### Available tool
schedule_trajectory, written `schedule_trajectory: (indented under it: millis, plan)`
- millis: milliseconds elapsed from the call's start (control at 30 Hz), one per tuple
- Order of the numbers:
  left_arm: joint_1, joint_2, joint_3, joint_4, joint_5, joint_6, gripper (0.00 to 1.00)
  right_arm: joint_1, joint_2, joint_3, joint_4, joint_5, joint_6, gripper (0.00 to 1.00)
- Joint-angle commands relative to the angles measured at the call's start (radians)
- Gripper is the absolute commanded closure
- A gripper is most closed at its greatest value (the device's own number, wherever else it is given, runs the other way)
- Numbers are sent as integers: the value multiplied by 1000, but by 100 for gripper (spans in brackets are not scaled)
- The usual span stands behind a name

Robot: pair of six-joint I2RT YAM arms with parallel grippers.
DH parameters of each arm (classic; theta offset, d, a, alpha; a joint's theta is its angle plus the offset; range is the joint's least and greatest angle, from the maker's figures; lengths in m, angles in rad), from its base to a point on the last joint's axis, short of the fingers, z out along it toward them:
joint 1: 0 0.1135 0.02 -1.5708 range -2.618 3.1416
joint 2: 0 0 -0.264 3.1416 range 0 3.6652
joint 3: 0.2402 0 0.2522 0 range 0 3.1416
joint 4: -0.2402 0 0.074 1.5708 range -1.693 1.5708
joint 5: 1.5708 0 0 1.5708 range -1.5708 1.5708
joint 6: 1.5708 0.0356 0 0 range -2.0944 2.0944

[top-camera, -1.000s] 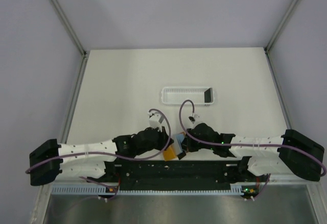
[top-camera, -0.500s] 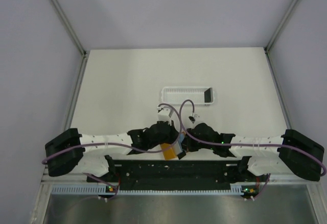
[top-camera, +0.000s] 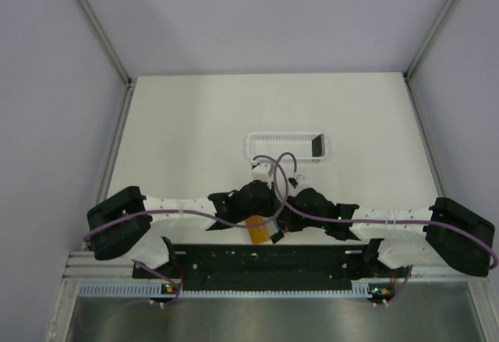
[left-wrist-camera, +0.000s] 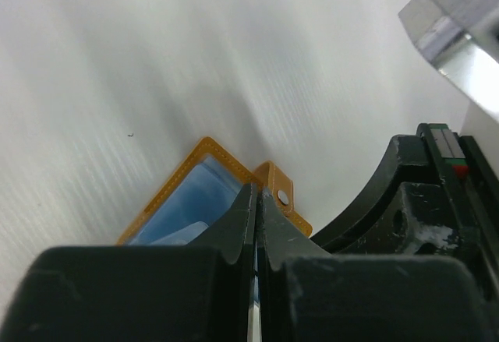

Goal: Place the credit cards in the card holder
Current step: Open the card holder at the corner of the board.

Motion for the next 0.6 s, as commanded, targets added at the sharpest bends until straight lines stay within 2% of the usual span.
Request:
schedule_trajectory:
  millis: [0, 267, 567]
  plan:
    - [1, 33, 46, -3, 79, -1, 100, 1, -15, -12, 11, 29, -6, 100]
    - [0, 2, -7, -79, 74, -32, 100, 1, -20, -6, -7, 42, -8, 100]
    - [-2, -203, -150, -167, 22, -91, 100, 1, -20, -9, -21, 59, -5, 100]
